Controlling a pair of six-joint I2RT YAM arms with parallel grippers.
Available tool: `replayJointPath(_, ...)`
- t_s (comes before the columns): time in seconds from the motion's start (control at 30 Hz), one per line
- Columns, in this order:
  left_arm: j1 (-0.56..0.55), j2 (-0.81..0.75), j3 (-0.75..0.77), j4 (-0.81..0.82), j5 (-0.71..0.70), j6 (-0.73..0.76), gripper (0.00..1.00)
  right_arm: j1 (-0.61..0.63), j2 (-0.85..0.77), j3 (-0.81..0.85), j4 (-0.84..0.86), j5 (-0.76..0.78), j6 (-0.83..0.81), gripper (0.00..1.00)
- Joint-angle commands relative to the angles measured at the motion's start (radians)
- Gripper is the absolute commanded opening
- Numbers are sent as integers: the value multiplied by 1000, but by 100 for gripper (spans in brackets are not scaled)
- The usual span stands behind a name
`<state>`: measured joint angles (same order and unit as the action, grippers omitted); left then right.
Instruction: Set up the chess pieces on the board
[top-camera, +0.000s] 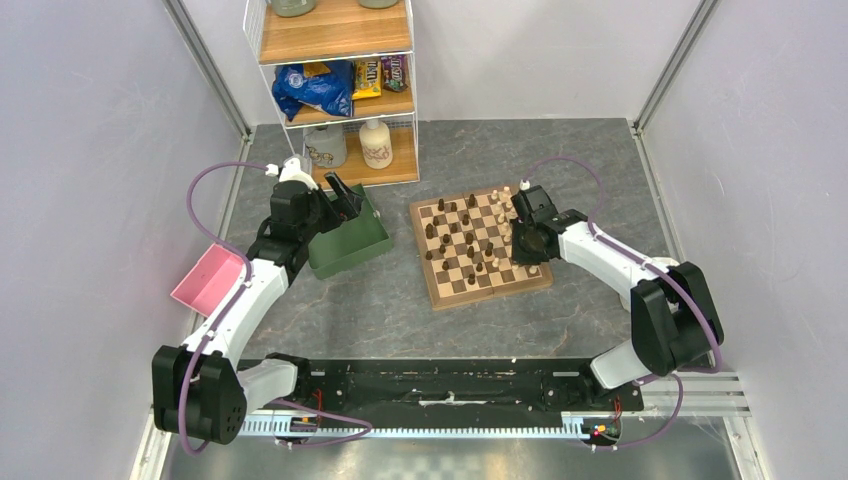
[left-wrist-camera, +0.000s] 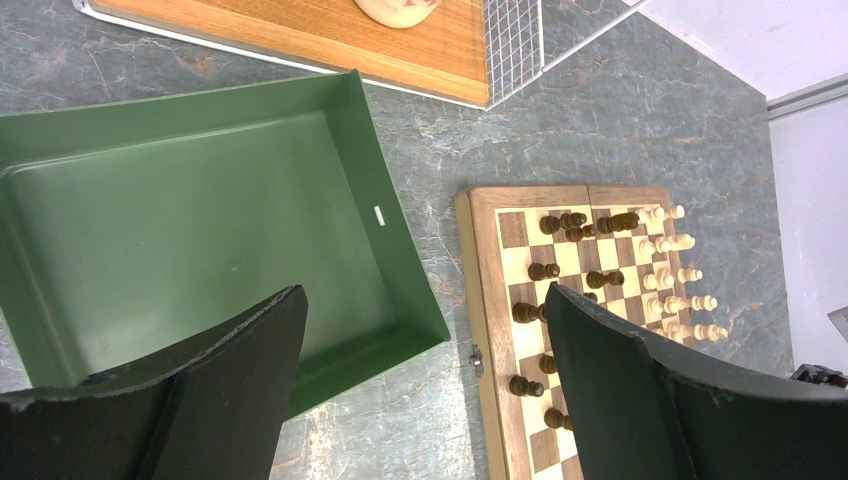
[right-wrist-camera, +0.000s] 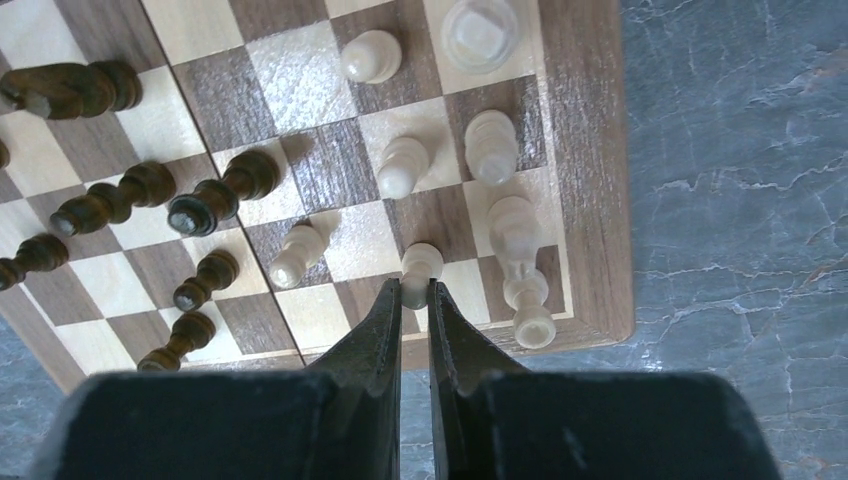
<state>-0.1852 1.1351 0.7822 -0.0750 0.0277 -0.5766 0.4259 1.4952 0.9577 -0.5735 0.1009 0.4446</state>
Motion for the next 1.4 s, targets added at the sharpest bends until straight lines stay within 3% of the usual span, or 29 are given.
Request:
replayJointPath(0.0,6,-1,3,32,-1,-14,96,-20,11,0,37,25,-6,14)
replayJointPath(0.9,6,25,14,49,16,-21,96,-32,23,11,30,29,-24,22)
replayJointPath(1.37,6,25,5,53,18,-24,96,-32,-25,78,4,-44,-62,39)
